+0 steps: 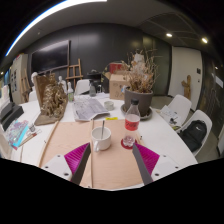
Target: Pour water
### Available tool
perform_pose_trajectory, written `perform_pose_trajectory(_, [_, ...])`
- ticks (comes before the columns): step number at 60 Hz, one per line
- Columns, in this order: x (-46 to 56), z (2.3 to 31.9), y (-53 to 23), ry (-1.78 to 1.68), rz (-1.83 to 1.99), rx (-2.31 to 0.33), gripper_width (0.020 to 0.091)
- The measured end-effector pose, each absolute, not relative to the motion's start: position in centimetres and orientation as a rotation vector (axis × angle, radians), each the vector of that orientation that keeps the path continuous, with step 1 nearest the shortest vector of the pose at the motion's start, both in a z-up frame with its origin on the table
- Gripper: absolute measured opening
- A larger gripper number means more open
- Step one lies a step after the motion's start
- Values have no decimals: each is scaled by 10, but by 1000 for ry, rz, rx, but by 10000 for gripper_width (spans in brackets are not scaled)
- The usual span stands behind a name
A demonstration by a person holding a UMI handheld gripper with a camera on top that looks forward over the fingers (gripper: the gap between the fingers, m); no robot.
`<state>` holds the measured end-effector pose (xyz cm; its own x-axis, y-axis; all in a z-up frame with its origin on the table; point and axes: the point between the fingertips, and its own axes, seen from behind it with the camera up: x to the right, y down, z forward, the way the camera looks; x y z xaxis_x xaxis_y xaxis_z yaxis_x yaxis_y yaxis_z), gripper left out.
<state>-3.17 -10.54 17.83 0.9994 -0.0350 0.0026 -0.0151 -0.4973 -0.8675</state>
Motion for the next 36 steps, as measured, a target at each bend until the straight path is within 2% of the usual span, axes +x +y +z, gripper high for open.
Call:
perform_pose_trajectory(10, [-75, 209, -177, -13, -72, -2111, 859])
perform_pose_trajectory(16, [-100, 217, -209, -44, -82, -2114, 859])
perform_pose_trajectory(36, [-136, 219, -249, -91, -88, -2137, 858])
